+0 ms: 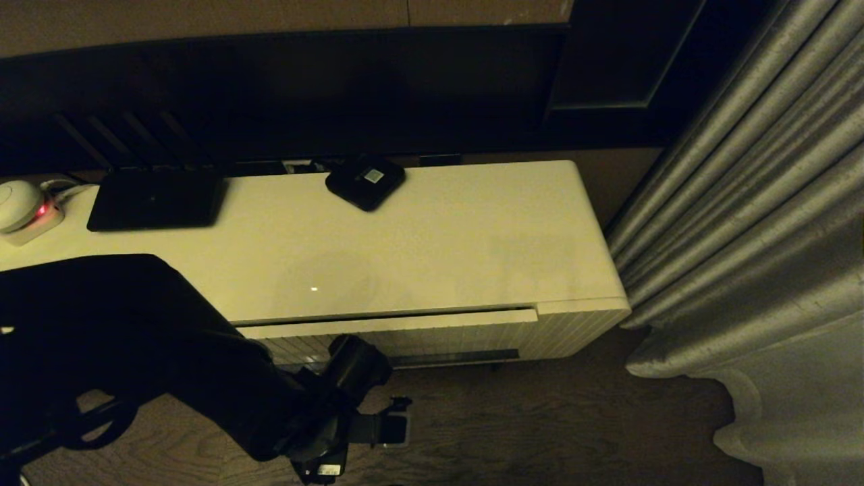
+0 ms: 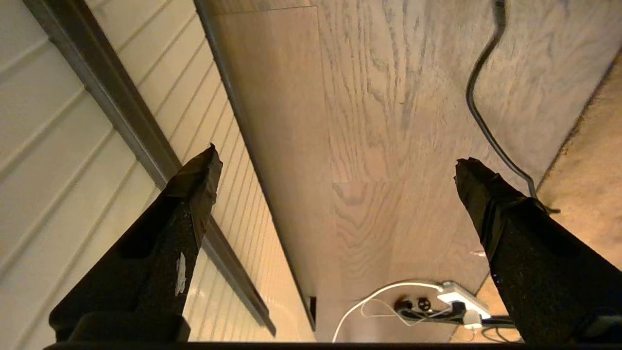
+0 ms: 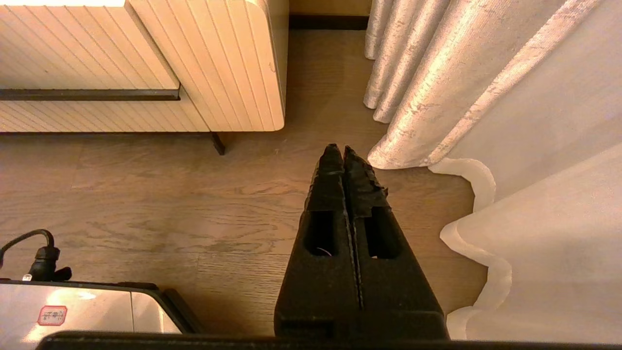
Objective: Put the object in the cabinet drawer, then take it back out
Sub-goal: Open the drawer
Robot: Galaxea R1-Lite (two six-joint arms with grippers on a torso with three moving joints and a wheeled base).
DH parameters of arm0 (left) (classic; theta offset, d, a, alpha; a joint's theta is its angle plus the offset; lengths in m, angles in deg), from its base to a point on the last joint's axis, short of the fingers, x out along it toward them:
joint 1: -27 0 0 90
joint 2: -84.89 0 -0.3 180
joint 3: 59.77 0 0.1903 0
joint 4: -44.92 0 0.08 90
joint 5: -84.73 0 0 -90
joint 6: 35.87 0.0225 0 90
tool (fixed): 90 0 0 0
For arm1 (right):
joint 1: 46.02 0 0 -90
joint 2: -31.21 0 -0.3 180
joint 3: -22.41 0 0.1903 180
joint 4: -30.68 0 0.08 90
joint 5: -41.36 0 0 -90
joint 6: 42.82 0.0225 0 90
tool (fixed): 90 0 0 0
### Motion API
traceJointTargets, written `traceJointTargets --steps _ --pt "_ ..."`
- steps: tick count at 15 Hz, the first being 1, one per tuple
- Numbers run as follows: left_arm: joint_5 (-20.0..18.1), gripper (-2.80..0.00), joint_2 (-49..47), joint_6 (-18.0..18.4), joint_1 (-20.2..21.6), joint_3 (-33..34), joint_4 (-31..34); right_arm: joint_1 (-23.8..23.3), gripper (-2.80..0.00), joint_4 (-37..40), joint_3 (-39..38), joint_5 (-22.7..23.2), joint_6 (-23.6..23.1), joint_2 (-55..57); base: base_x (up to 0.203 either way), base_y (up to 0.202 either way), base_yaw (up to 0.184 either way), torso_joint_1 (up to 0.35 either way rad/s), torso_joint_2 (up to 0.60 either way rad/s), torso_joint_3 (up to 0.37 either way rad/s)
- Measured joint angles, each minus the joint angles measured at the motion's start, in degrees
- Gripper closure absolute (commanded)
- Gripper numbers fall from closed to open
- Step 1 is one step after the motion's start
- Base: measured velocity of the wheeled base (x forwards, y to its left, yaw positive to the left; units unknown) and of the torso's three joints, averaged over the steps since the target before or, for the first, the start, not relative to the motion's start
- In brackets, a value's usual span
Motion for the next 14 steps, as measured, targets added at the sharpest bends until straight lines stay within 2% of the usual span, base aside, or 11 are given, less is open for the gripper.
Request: traceJointTargets --steps 8,11,14 --pt "0.3 -2.80 8.8 -2.7 -5.5 7.1 -1.4 0.0 0.00 0.0 0.0 0.0 0.0 0.0 0.000 0.000 0.000 0.000 0.00 0.000" --pt "0.8 -2.80 9.9 -2.9 -5.8 6.9 -2.0 0.0 0.00 0.0 0.0 0.0 0.0 0.0 0.000 0.000 0.000 0.000 0.00 0.000" --pt "3.2 -2.80 9.8 -2.9 -5.8 5.0 -2.3 0.0 0.00 0.0 0.0 0.0 0.0 0.0 0.000 0.000 0.000 0.000 0.00 0.000"
